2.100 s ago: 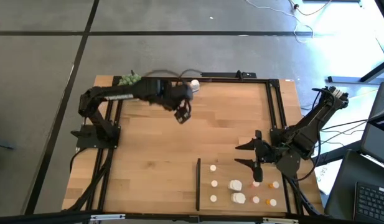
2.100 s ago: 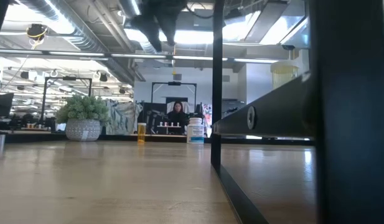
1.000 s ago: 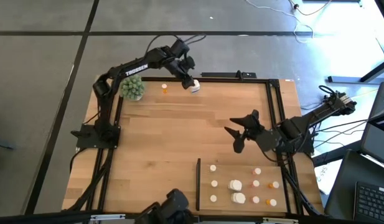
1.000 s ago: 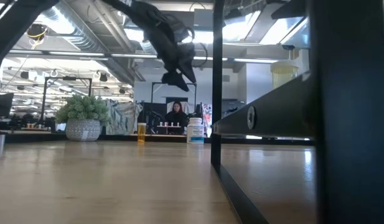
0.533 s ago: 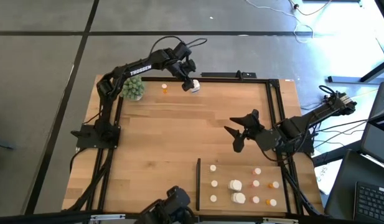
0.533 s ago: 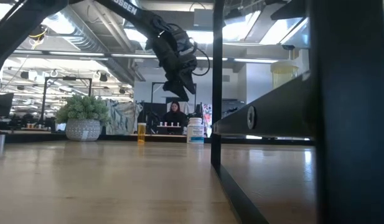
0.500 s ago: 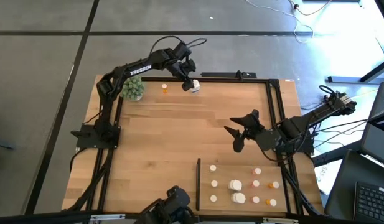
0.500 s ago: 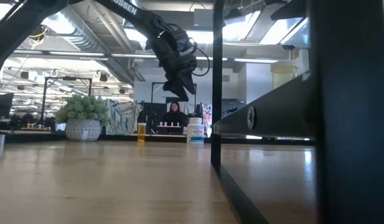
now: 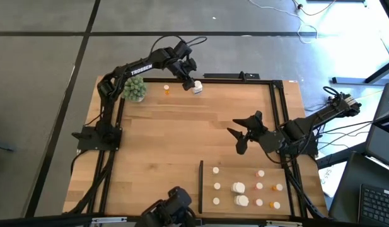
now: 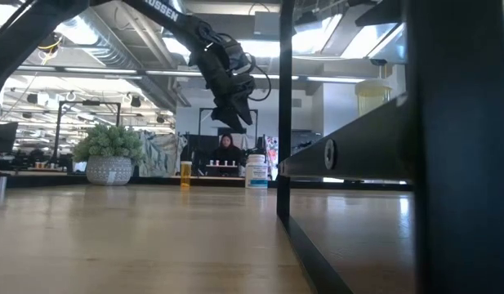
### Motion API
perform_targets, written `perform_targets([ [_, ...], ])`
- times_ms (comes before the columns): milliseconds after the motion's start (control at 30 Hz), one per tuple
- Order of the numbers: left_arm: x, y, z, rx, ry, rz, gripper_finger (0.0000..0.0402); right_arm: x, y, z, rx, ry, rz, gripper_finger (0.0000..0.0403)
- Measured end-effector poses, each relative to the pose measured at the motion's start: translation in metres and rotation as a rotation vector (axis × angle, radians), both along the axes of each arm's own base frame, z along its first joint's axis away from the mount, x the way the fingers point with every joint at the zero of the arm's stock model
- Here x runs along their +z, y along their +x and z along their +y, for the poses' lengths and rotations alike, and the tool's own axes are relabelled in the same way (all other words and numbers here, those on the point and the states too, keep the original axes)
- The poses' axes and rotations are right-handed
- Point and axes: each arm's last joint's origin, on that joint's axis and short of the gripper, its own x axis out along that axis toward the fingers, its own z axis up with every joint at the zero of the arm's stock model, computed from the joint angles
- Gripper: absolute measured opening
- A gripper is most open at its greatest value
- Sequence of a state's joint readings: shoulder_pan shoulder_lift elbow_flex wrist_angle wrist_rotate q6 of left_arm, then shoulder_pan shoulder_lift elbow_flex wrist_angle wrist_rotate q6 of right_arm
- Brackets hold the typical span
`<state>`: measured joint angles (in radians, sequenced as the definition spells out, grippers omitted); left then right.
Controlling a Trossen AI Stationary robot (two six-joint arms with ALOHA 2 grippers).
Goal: Pick and place medicine bottles onto shelf by color
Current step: Put the supplement bottle on the shelf aligned with the other supplement bottle
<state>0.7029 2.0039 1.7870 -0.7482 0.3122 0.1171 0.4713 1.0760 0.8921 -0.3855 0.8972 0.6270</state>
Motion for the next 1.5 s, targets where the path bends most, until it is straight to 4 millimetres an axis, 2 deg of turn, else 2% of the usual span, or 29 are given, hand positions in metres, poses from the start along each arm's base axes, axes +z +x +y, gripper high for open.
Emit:
perform_targets([
  [367,-0.01,0.004,0.005,-0.011,0.065,0.04,0.026,0.0,0.0,0.0,0.0,-0.001,0.0,0.0223],
  [500,-0.019,0.007,0.007,-0.019,0.065,0.06,0.026,0.0,0.0,0.0,-0.001,-0.001,0.0,0.0223],
  [567,-0.021,0.015,0.007,-0.043,0.106,0.033,0.026,0.0,0.0,0.0,0.0,-0.002,0.001,0.0223],
  [667,-0.03,0.014,0.009,-0.054,0.092,0.067,0.026,0.0,0.0,0.0,0.0,-0.003,0.001,0.0223],
  [733,-0.036,0.022,0.01,-0.076,0.151,0.061,0.026,0.0,0.0,0.0,0.0,-0.003,0.001,0.0223],
  [967,-0.047,0.025,0.011,-0.092,0.204,0.124,0.026,0.0,0.0,0.0,-0.002,-0.002,0.0,0.0223],
  [1267,-0.045,0.024,0.015,-0.105,0.251,0.122,0.026,0.0,0.0,0.0,-0.001,-0.005,0.003,0.0223],
  [1500,-0.056,0.03,0.016,-0.115,0.249,0.124,0.026,0.0,0.0,0.0,-0.009,-0.009,0.0,0.0223],
])
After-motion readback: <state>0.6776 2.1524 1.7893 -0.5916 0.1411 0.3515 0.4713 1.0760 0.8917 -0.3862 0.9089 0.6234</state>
